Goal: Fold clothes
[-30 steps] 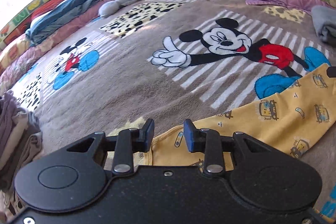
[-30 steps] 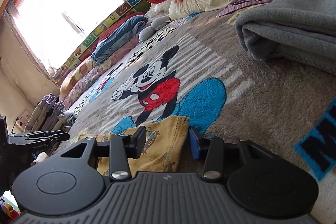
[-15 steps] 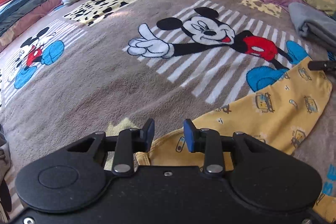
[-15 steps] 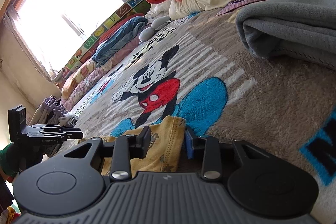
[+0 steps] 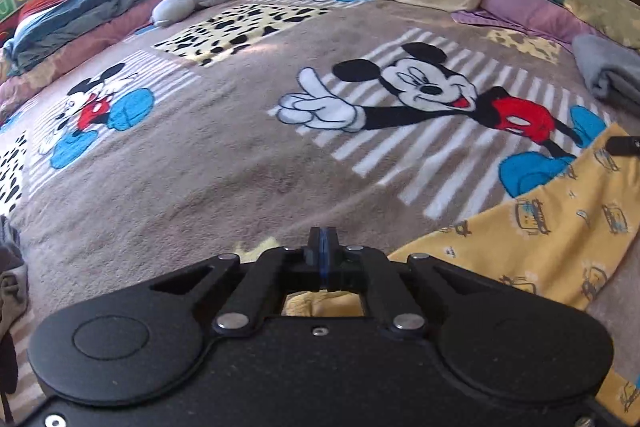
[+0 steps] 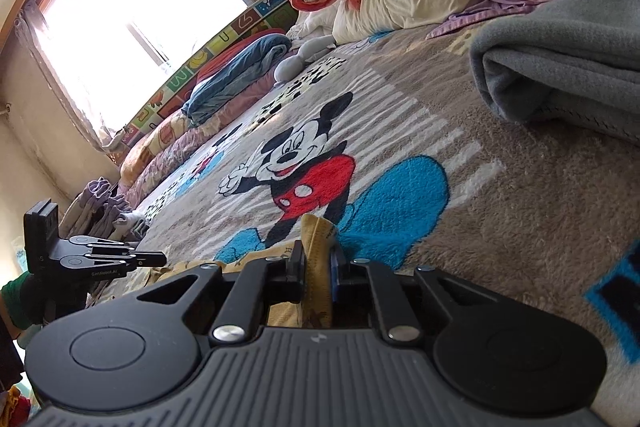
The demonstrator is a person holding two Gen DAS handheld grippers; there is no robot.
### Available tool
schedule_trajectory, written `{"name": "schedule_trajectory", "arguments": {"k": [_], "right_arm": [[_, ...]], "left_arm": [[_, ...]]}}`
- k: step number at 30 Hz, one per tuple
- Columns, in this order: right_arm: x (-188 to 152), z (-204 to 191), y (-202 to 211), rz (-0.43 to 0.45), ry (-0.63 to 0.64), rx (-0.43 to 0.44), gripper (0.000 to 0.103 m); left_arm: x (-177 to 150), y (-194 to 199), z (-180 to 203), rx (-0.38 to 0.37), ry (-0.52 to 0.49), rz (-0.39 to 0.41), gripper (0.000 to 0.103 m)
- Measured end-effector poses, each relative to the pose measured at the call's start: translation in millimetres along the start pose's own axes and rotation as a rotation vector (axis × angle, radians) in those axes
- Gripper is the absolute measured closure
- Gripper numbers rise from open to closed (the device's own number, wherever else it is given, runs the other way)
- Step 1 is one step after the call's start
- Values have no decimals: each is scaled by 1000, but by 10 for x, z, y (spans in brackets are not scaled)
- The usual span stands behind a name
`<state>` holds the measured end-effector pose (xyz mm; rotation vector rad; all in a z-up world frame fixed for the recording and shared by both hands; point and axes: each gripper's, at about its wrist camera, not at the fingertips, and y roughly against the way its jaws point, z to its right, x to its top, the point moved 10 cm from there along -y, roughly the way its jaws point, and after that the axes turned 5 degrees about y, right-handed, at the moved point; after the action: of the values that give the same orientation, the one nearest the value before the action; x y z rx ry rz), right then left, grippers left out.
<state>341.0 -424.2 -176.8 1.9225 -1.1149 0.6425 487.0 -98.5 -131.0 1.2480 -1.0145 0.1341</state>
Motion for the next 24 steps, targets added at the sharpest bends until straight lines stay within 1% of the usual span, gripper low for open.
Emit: {"name": "schedule_trajectory", "arguments": {"k": [2,4,5,6,7,10,12,14,16,18,19,22,24], "right_arm": [[9,20,-20,-3,-3,-4,90],[-3,15,-44,-19,-4,-1,90],[-9,16,-53,-24,-5,-1,90],[-15,19,-55,-27,-7,-2,90],[-22,22,-56,-30,-8,-3,90],[-31,32,-56,-34,-15,-1,90],[-34,39,-66,-37,-21,-1,90],[-44,39,-75,-41,-19,-7,90],[-52,36,-88,-44,-16,-12,89],[-55,43,-96,-45,-21,-10,89],[-56,45,-97,-46,-23,-8,89],[-57,49,-102,-47,-30,-3,89],[-60,54,-106,-48,-34,-1,89]], "left_arm": [[-43,-24,8,-27,10,-25,103],[-41,1,-4,-36,14,-33,102],[-33,25,5,-55,7,-41,96],[-26,46,29,-72,-15,-47,87],[-27,56,62,-83,-52,-57,87],[-82,5,201,-113,-202,-125,87],[-89,-73,191,-113,-254,-172,87],[-117,-149,171,-136,-258,-228,87],[-132,-166,187,-166,-263,-267,87],[-98,-144,188,-197,-243,-281,86],[-99,-145,201,-200,-252,-286,84],[-148,-198,263,-190,-289,-325,84],[-154,-222,288,-185,-289,-336,84]]}}
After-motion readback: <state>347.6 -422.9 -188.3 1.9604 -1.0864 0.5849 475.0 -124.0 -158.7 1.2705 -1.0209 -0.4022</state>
